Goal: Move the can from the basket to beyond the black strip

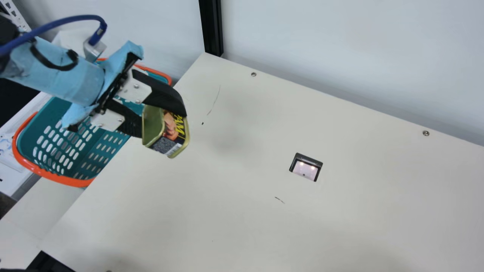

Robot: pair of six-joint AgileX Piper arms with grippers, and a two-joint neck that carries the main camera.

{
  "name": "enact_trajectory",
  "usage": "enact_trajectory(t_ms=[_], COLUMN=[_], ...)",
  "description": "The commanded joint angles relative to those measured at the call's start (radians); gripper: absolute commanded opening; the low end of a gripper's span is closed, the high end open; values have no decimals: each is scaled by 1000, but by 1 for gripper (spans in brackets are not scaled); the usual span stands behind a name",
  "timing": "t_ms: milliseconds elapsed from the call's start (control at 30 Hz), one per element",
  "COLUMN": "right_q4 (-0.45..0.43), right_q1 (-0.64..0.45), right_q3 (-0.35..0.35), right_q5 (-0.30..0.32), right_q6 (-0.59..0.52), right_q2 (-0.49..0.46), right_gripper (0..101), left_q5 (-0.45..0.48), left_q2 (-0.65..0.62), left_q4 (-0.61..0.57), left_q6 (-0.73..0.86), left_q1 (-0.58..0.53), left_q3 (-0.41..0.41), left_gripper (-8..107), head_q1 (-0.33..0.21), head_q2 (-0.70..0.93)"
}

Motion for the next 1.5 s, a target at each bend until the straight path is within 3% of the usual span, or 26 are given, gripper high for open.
enact_trajectory(t_ms=[0, 433, 1167, 1467], right_q4=[0, 0, 0, 0], right_q1=[0, 0, 0, 0], right_q3=[0, 0, 0, 0], right_q5=[0, 0, 0, 0], right_q6=[0, 0, 0, 0], right_q2=[0, 0, 0, 0], right_gripper=[101, 101, 101, 101], left_q5=[2, 2, 0, -111], left_q2=[6, 50, 50, -15], left_q4=[-1, -98, -98, -38], left_q6=[-17, -61, -58, 4], left_q1=[-7, -31, -28, -94], left_q3=[7, 94, 94, 106], left_gripper=[10, 10, 10, 10], head_q1=[-38, -38, -38, -38], head_q2=[15, 15, 15, 15])
